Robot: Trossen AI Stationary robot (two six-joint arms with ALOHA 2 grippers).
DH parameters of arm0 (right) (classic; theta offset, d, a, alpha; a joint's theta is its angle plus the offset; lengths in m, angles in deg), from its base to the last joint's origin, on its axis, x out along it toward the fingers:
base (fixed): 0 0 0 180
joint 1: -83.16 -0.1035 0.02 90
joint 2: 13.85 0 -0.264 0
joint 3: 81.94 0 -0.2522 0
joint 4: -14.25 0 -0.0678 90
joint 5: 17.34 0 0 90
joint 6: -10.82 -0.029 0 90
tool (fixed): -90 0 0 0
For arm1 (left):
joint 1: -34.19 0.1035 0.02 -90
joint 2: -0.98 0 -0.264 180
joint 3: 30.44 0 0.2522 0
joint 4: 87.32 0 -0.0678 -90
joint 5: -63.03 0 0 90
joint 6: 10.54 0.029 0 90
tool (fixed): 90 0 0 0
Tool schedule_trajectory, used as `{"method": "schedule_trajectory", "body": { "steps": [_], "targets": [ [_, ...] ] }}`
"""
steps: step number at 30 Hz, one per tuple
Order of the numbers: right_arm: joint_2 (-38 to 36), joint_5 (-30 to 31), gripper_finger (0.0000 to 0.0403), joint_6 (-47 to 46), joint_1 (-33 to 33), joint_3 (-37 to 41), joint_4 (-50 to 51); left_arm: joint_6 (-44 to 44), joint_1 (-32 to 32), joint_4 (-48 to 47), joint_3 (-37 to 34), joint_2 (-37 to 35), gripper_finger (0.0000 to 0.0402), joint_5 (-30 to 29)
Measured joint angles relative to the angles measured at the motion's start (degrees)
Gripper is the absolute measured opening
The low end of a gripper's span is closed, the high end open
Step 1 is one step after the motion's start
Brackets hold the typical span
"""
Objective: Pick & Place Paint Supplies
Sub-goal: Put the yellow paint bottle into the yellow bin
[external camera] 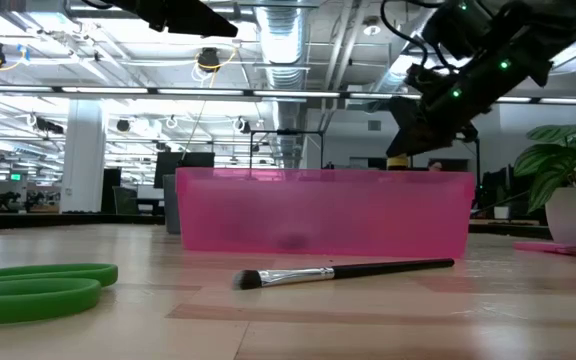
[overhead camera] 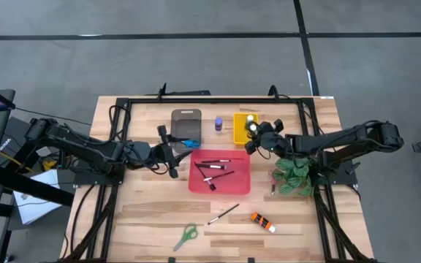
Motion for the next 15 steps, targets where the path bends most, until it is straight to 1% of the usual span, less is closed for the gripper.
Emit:
{"method": "schedule_trajectory", "body": {
  "steps": [6,15],
  "targets": [
    [0.00,-0.04,0.0111,-0.13,0.70,3.63,-5.55,-0.20,0.00,-0.01,0.00,0.00,0.0195,0.19],
    [0.00,-1.90,0.0111,-0.43,1.64,3.87,-5.38,-0.24,0.00,0.00,0.00,0.00,0.0192,0.18]
  ]
}}
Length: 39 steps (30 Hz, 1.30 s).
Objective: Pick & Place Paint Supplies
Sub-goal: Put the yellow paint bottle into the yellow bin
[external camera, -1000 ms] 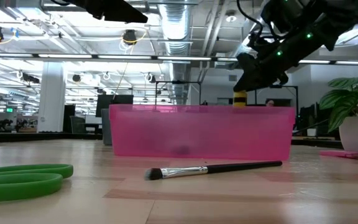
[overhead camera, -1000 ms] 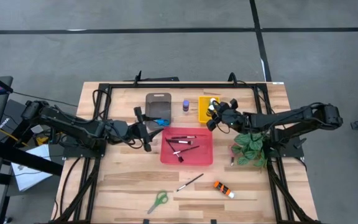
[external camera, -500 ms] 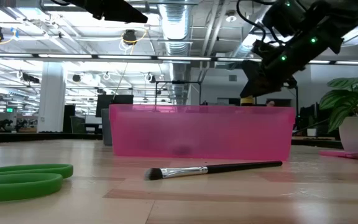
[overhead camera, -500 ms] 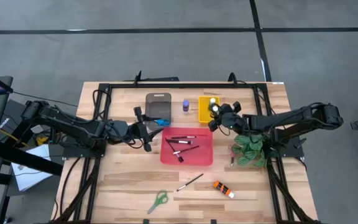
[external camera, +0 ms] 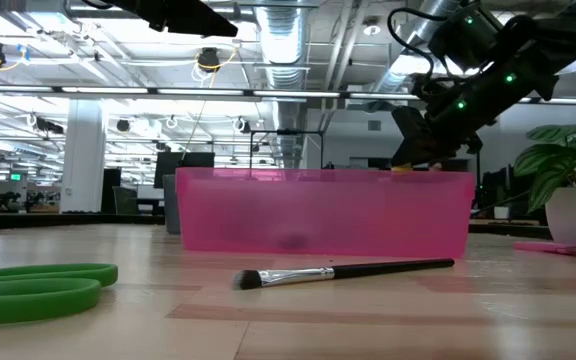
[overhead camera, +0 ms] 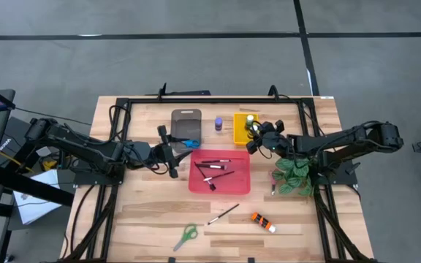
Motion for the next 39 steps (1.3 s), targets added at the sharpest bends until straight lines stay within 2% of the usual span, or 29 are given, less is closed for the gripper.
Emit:
{"method": "schedule_trajectory", "body": {
  "steps": [25,33,39],
  "targets": [
    [0.00,-1.38,0.0111,3.99,0.01,0.00,0.20,0.00,-0.02,0.00,0.02,0.00,0.0185,-0.24],
    [0.00,-1.09,0.0111,0.47,0.46,0.00,0.22,-0.02,-0.01,-0.02,0.02,0.00,0.0184,-0.20],
    [1.01,-1.13,0.0112,2.90,0.38,-0.02,-0.43,0.00,0.00,0.00,0.02,0.00,0.0186,0.02]
  ]
}}
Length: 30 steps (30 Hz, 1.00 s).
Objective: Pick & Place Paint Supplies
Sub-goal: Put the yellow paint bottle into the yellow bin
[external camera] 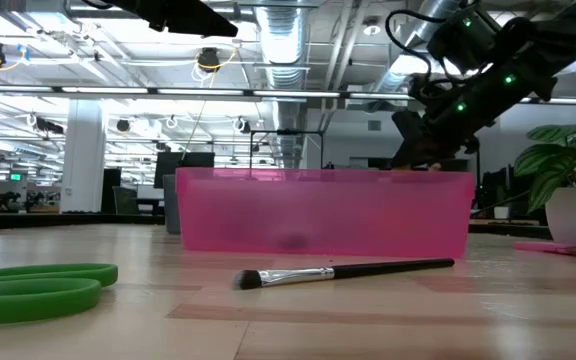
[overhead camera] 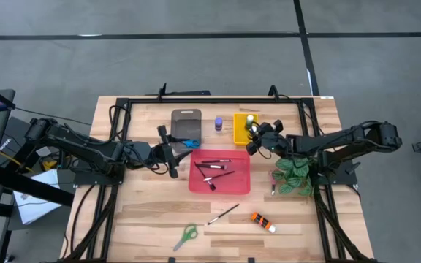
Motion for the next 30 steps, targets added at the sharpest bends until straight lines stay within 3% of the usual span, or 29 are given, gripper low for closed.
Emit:
{"method": "schedule_trajectory", "body": {
  "steps": [8,22,30],
  "targets": [
    [4.23,-0.27,0.0112,1.07,0.66,0.00,-3.82,-0.02,0.00,-0.02,0.00,0.02,0.0187,-0.02],
    [4.34,-3.13,0.0114,0.99,1.91,0.00,-3.68,-0.02,-0.02,-0.22,0.00,0.02,0.0187,-0.06],
    [4.34,-3.15,0.0165,0.96,1.79,0.00,-3.68,-0.20,-0.01,-0.24,0.00,0.02,0.0187,-0.30]
  ]
}}
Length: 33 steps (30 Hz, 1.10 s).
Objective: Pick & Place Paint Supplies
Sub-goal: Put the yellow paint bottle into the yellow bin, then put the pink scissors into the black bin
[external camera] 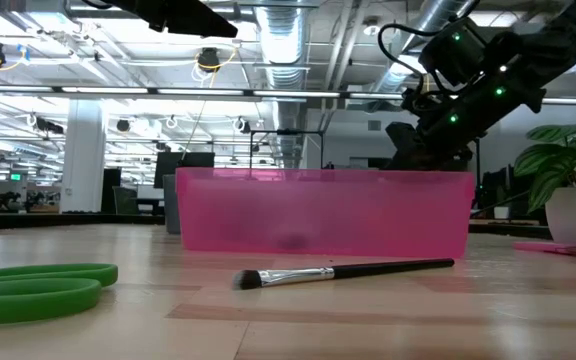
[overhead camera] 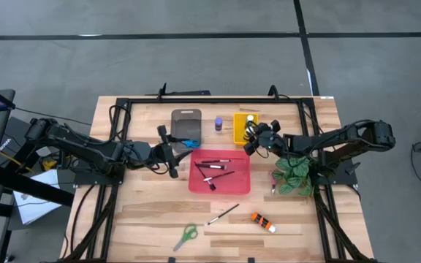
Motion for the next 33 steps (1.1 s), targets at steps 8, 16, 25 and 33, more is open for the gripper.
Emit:
{"method": "schedule_trajectory", "body": {
  "steps": [8,16,25,33],
  "targets": [
    [-0.72,0.04,0.0192,0.59,0.00,0.00,0.03,0.00,-0.01,-0.57,0.00,0.00,0.0187,0.04],
    [-7.26,0.20,0.0194,1.61,-0.87,0.00,3.13,0.00,-0.02,-1.12,0.00,0.00,0.0187,0.08],
    [-16.14,0.21,0.0191,0.66,-3.37,0.00,11.08,-0.02,-0.02,-1.75,0.02,0.00,0.0187,0.31],
    [-19.05,-1.33,0.0186,2.66,-6.57,0.00,13.92,0.00,-0.02,-1.75,0.00,0.00,0.0187,0.28]
  ]
}}
